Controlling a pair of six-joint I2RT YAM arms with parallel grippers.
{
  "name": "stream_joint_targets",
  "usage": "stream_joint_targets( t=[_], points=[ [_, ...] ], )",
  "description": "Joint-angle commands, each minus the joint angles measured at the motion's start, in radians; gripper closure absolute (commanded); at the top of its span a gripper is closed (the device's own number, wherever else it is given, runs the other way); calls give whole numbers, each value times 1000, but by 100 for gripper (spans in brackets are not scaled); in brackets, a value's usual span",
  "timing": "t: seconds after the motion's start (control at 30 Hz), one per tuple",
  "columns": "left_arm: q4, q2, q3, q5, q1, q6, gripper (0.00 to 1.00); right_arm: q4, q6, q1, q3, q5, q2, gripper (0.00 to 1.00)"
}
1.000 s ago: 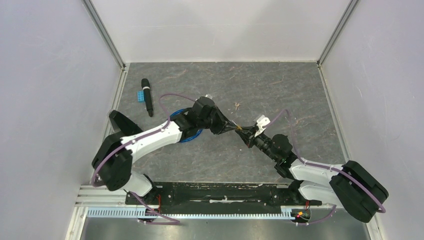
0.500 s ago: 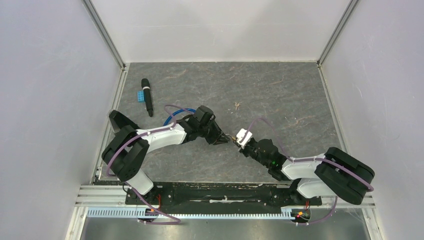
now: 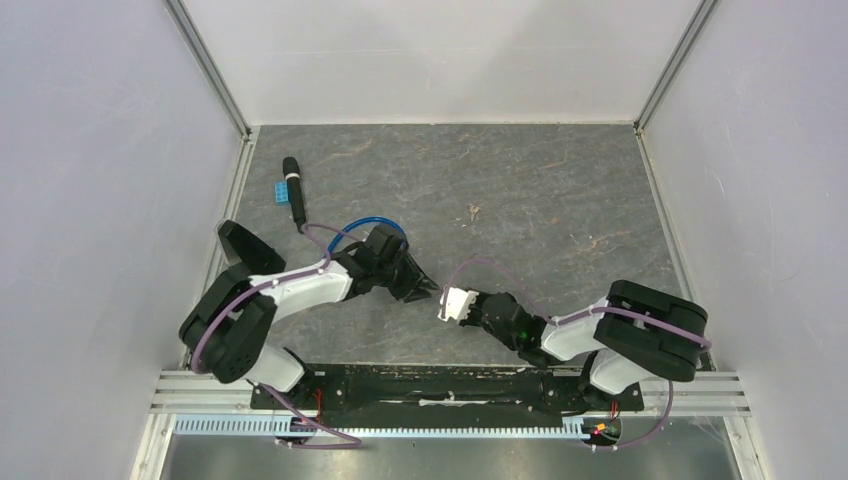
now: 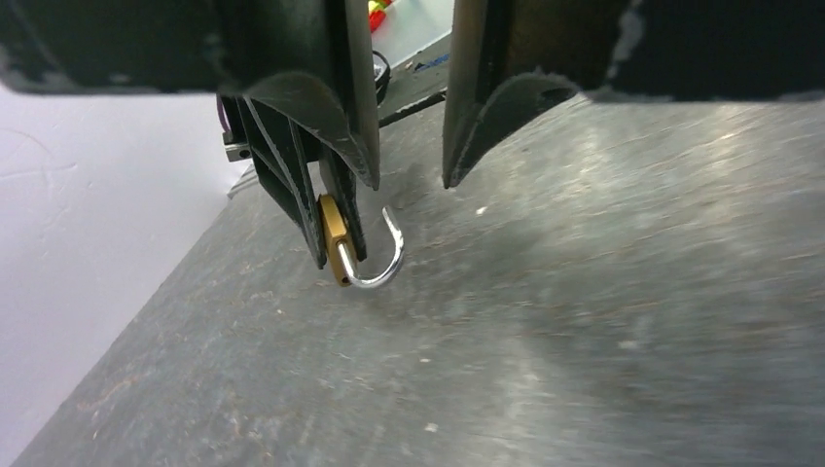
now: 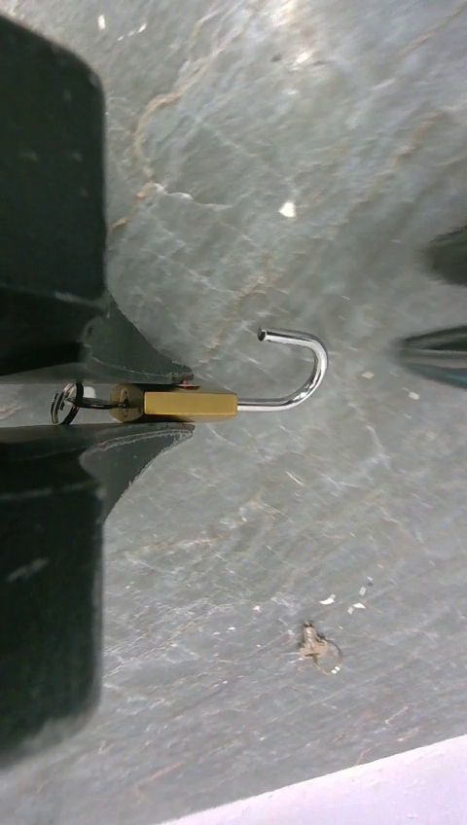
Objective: Unlock with the key
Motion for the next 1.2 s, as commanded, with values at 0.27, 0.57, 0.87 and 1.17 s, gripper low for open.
stream_joint_targets(
  t=[0.27, 0.57, 0.87, 1.17],
  points=[
    [-432, -413, 48, -346, 131, 158, 57, -116, -166, 124, 90, 262, 96, 77],
    [-665, -465, 418, -603, 225, 550, 36, -451, -77, 167, 184, 232, 65, 45],
    [-610, -363, 694, -730, 279, 824, 22, -858, 82, 168, 309, 109, -32, 30],
    [-371, -443, 471, -920, 287, 891, 21, -1171, 234, 159, 472, -60, -57, 22]
  ],
)
